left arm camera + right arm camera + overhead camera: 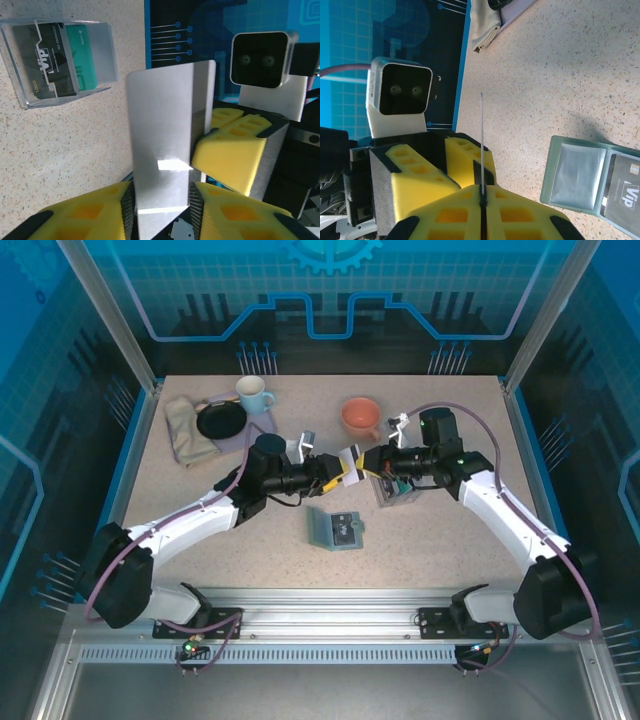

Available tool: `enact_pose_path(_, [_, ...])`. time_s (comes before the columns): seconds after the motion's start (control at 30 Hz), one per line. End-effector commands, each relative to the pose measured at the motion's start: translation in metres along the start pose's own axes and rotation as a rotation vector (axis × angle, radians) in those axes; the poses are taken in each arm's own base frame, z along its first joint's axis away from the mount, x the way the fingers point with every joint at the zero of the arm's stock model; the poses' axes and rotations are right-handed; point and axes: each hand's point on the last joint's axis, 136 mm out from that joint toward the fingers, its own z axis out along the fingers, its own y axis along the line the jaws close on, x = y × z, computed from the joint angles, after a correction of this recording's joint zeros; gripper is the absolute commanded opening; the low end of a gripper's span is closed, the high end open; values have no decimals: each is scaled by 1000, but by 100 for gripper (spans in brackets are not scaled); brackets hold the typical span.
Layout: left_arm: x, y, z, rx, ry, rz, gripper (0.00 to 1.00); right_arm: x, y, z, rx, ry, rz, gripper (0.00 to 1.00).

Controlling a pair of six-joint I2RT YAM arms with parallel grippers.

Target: Put the credit cards into the card holder

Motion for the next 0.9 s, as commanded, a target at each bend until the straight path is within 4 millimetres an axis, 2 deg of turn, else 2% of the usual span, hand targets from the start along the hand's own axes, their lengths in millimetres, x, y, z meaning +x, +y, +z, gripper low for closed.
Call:
enact_pose_path(0.0, [-4,-28,-5,77,1,46,35,7,-3,3,-18,51,4,10])
enact_pose_path(0.13, [-4,-31,-7,88,-3,55,26,9,-10,3,10,66,5,12])
enact_pose_path(0.23, [-5,-32,-11,89,-11,60,14,12,-18,5,31,79,12,13])
enact_pose_path(0.47, [-5,-25,-20,74,-13,59,0,12,-21,4,22,91,11,18])
enact_pose_path(0.63, [-1,-24,-20,79,18,62,0,10,-10,5,-40,110,1,19])
enact_pose_path(0.8, [0,-13,-17,48,30,44,0,9,-6,4,-54,112,-15,5])
enact_pose_path(0.83, [0,-9,-17,34,28,40,2,9,-8,3,-43,110,-16,3])
enact_pose_path(0.87, [0,-4,-17,12,27,33,10,9,-11,3,-24,104,-18,2])
